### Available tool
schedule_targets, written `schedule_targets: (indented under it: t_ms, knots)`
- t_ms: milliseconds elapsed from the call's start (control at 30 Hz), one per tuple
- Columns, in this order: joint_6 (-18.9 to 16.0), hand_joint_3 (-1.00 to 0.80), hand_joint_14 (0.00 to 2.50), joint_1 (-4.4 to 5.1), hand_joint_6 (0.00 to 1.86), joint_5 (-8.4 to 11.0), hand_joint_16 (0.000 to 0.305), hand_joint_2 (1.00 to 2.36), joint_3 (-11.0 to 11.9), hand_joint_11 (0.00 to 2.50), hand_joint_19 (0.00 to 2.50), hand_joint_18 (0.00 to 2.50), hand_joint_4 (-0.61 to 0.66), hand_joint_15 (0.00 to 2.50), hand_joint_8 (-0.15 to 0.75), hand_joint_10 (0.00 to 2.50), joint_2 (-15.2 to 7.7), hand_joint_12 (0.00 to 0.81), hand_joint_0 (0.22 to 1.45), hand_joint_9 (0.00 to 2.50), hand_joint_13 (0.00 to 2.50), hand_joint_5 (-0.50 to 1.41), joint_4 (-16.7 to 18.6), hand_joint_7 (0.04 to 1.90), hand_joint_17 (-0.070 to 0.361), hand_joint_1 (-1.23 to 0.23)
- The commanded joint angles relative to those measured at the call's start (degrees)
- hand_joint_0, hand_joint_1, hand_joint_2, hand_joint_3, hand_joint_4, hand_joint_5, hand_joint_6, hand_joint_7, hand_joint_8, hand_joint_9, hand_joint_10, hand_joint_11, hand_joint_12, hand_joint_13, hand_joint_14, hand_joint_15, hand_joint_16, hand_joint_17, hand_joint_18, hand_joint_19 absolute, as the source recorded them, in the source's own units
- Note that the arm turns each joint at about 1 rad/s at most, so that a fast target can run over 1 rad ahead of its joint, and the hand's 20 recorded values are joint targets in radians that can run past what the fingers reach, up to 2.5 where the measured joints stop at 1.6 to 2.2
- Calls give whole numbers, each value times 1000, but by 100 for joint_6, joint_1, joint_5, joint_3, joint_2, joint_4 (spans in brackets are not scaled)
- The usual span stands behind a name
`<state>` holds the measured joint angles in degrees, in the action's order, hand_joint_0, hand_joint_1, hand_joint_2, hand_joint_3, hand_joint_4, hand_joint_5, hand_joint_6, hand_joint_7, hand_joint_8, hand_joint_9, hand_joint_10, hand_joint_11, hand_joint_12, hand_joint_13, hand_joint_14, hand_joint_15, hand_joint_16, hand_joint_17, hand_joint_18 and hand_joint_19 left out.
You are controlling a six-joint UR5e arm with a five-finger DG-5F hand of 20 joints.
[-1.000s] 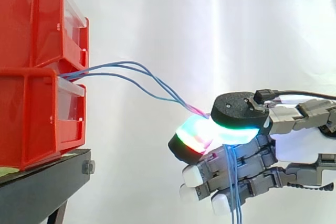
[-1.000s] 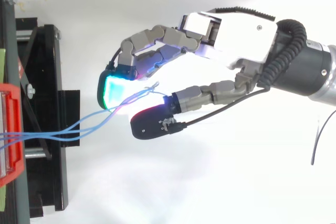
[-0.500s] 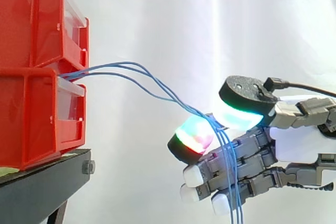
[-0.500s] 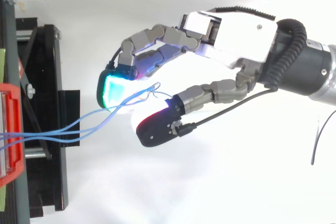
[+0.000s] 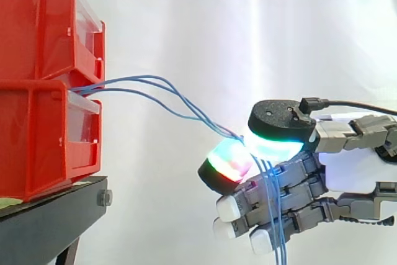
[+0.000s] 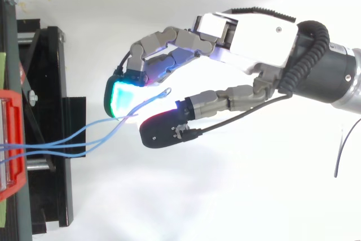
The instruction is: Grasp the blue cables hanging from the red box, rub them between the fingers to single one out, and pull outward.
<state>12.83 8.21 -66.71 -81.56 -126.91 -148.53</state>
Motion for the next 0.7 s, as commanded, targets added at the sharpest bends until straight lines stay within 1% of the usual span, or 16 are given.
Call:
schedule_targets:
  t_ms: [0, 333, 467, 533, 600, 667]
  knots:
    - [1, -234, 8, -4, 813, 0, 40, 1014, 0, 288, 403, 688, 224, 225, 238, 8, 0, 316, 680, 718, 684, -200, 0, 916, 90, -788]
    - [-8, -279, 8, -4, 829, 0, 39, 1014, 0, 286, 388, 673, 203, 221, 219, 6, 0, 306, 764, 691, 681, -210, 0, 899, 89, -878]
    - [1, -298, 8, 5, 834, 0, 39, 1013, 0, 283, 391, 673, 196, 233, 210, 6, 0, 300, 777, 654, 683, -219, 0, 896, 89, -889]
    - [1, -365, 8, 5, 834, 0, 40, 1009, 0, 282, 375, 688, 203, 230, 209, 6, 0, 302, 761, 638, 686, -221, 0, 888, 89, -915]
    - [1, -487, 10, 5, 832, 0, 40, 1001, 0, 284, 388, 693, 206, 232, 209, 6, 0, 301, 696, 633, 686, -223, 0, 894, 89, -935]
    - [1, -500, 9, -4, 829, 0, 40, 1000, 0, 290, 396, 690, 215, 242, 212, 6, 0, 305, 621, 636, 685, -224, 0, 891, 90, -908]
